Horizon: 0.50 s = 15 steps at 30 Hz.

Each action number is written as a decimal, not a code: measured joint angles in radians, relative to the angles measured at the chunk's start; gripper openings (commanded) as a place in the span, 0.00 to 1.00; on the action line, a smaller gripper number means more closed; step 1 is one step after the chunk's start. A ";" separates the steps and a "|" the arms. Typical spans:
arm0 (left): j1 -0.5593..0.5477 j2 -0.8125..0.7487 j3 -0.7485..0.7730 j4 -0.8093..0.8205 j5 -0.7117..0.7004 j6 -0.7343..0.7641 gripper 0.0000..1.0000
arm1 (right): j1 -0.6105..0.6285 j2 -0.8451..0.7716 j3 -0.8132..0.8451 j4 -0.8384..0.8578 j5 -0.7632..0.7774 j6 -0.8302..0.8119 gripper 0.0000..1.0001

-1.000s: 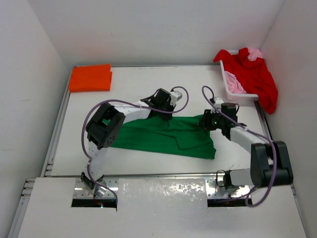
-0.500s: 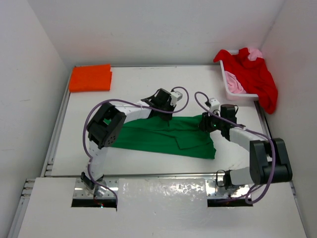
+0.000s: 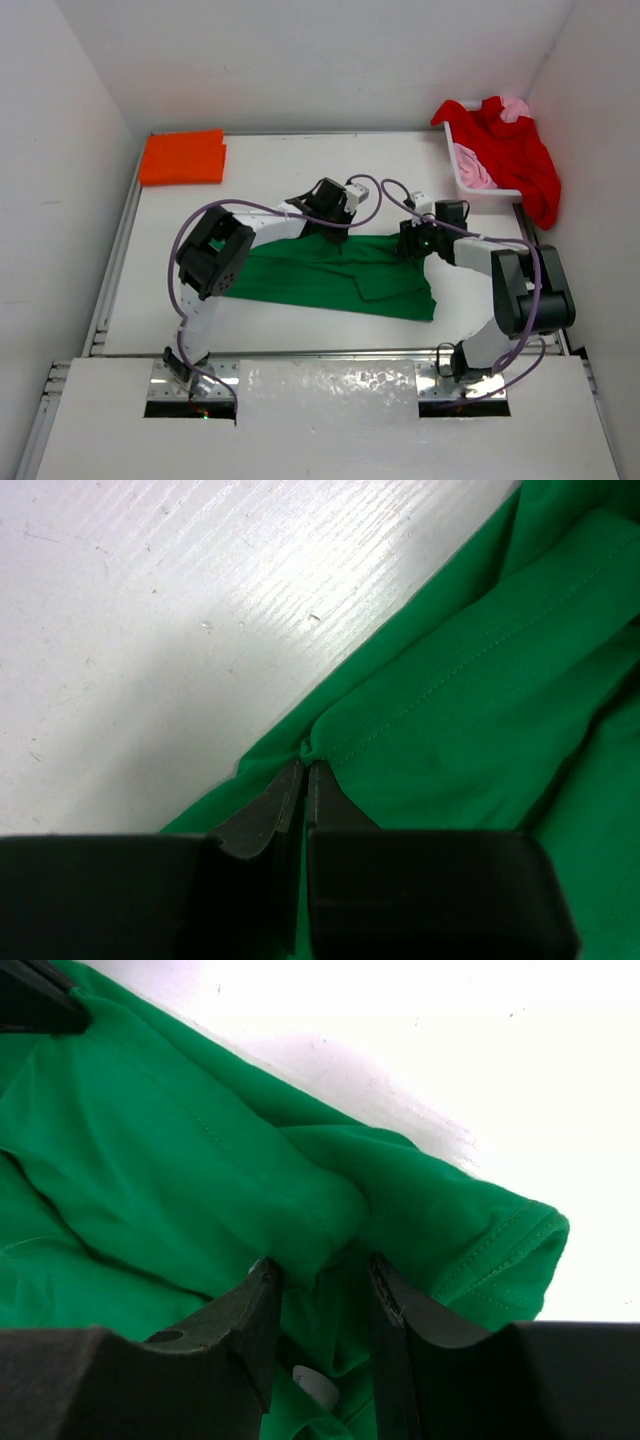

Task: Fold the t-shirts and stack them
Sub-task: Fold the other side of the tshirt into a rectangle

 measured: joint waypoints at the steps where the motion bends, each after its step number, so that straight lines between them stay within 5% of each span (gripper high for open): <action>1: 0.000 0.001 0.000 0.000 0.000 0.000 0.00 | 0.000 0.007 0.002 -0.002 0.000 0.000 0.36; 9: 0.000 0.010 0.000 -0.005 0.000 0.000 0.00 | 0.009 0.068 0.078 -0.029 0.000 0.002 0.43; 13: 0.000 0.010 0.000 -0.007 0.000 0.000 0.00 | 0.026 0.131 0.149 -0.061 0.000 0.000 0.18; 15: 0.000 0.010 0.000 -0.007 0.000 0.000 0.00 | 0.032 0.138 0.154 -0.073 -0.002 0.007 0.14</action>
